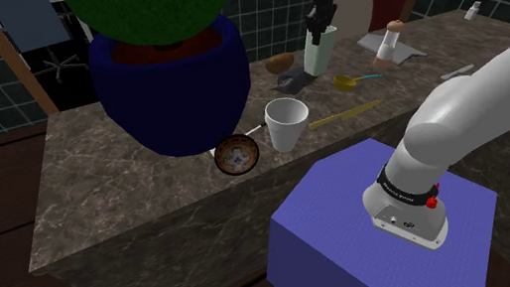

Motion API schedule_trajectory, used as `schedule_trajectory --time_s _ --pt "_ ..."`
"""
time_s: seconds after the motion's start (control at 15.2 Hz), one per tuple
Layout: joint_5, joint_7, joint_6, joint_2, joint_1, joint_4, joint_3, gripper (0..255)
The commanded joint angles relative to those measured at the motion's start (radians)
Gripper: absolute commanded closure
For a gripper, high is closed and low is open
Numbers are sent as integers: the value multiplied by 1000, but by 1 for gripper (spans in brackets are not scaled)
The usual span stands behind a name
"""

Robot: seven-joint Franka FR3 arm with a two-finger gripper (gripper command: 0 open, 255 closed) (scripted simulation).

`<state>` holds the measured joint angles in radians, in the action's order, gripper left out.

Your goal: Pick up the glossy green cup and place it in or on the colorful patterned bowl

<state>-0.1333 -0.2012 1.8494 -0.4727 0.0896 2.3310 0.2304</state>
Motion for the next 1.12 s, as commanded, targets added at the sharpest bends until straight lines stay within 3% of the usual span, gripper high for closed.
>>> schedule_trajectory --time_s 0.0,0.53,1.06 --pt "17 52 -16 -20 -19 8 -41 255" --pt "96 244 -63 -55 -98 6 -195 255" --pt "174 435 -97 -14 -175 -68 -344 255"
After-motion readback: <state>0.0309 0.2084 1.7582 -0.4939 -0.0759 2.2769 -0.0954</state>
